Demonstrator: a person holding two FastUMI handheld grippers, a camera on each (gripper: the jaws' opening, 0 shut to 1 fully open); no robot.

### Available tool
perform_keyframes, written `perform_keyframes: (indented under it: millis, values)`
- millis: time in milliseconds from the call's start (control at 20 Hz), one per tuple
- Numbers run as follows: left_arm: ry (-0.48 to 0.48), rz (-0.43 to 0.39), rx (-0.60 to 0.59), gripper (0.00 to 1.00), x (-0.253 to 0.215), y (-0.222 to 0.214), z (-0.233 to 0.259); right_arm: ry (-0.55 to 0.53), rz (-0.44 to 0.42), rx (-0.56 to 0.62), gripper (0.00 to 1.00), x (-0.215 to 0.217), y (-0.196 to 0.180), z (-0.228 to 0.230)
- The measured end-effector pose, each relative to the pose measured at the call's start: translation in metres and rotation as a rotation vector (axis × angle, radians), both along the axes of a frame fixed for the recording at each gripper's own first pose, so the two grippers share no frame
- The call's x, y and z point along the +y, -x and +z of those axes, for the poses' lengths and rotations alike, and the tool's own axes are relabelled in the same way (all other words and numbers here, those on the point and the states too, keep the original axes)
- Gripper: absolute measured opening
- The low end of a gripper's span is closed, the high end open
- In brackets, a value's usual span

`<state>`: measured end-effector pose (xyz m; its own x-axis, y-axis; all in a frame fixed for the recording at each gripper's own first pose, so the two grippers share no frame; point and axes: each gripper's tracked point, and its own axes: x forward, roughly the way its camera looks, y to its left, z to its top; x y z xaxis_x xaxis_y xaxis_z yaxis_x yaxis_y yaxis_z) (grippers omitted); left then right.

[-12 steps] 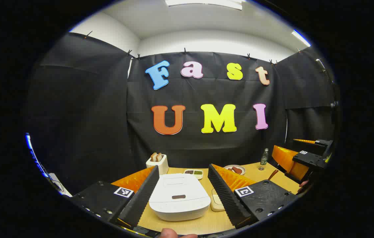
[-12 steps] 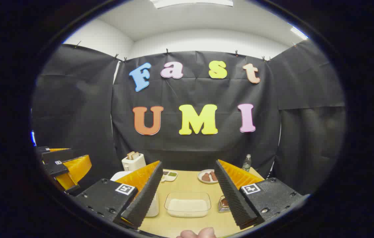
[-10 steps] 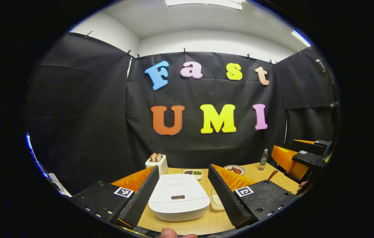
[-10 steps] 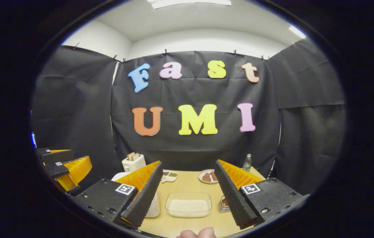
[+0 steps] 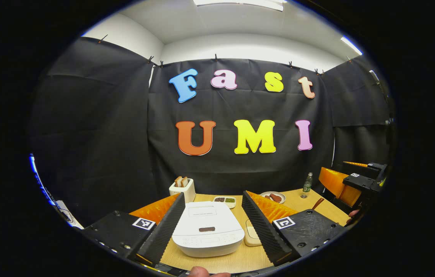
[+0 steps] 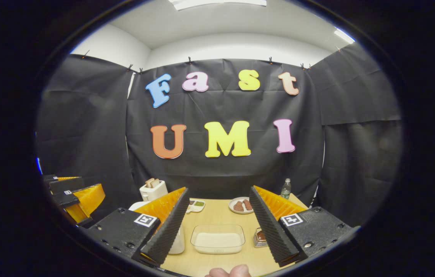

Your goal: Close the left gripper, press the button to open the rice cooker; take a wooden spoon from the chopstick holder with the right hand, scoop a spoonful of rice and pour it into the rice cooker, then put the wooden spoon back into the chopstick holder.

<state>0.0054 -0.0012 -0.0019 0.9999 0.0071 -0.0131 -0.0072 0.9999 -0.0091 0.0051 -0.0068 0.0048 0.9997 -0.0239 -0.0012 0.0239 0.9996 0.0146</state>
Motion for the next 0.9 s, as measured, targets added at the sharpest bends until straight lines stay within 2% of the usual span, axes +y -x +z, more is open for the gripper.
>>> perform_keyframes:
  millis: [600,900]
  values:
    - [0.017,-0.002,0.021,0.96,-0.004,-0.007,0.001,0.009,-0.027,0.001,0.99,-0.017,-0.002,0.002]
    - [0.018,-0.012,0.070,0.96,-0.007,-0.020,-0.010,0.001,-0.045,0.021,1.00,-0.033,-0.012,-0.002]
